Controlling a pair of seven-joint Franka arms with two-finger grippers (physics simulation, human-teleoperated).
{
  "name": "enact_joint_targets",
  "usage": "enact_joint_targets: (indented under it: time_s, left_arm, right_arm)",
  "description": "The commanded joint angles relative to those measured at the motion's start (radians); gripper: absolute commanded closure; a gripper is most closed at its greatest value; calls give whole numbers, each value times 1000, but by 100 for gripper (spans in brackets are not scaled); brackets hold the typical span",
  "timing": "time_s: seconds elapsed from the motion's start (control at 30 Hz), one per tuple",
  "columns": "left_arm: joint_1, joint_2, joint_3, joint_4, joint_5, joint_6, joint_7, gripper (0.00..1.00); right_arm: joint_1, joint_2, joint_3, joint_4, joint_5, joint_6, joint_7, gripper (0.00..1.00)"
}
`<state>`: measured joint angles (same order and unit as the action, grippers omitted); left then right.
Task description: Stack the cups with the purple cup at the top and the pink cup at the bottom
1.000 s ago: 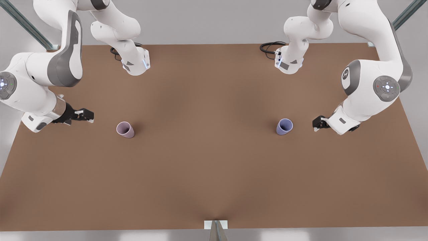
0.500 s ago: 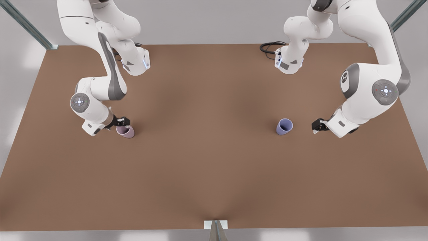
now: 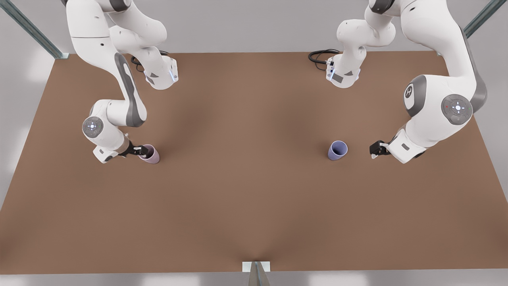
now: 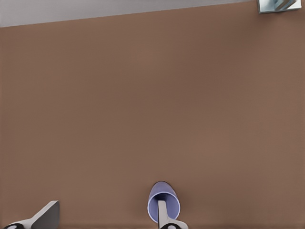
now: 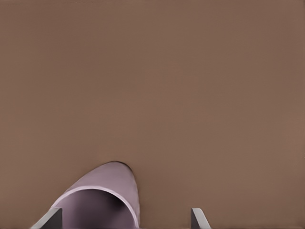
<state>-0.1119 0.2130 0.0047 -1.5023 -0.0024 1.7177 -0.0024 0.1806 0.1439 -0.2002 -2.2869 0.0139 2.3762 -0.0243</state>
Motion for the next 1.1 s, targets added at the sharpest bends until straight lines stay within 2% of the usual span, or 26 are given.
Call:
enact_joint_targets:
  time_s: [0.0, 0.33, 0.43, 0.47, 0.53, 0.67, 0.73, 1.07]
  left_arm:
    - [1, -1, 0, 0, 1, -1, -10, 0]
    - [1, 0, 3, 24, 13, -3, -1, 0]
    - [1, -7, 3, 25, 13, -24, 1, 0]
    - [1, -9, 1, 25, 15, -39, 1, 0]
    - [1, -11, 1, 25, 13, -59, -4, 0]
    - [1, -27, -3, 25, 12, -104, 8, 0]
    - [1, -29, -9, 25, 7, -105, -7, 0]
    - [1, -21, -9, 25, 7, -104, -5, 0]
  right_arm:
    - [-3, -3, -1, -17, -11, 24, 9, 0]
    - [-12, 32, -1, -68, -5, 84, 12, 0]
    - [-12, 48, -1, -68, -3, 86, 12, 9]
    - [-12, 49, -1, -68, -3, 86, 12, 20]
    - [-10, 57, -1, -66, 1, 86, 12, 27]
    - [-7, 60, -1, -65, 3, 86, 14, 64]
    - [-6, 60, -1, -65, 3, 86, 15, 77]
    - [2, -24, -1, -60, 3, 64, 11, 79]
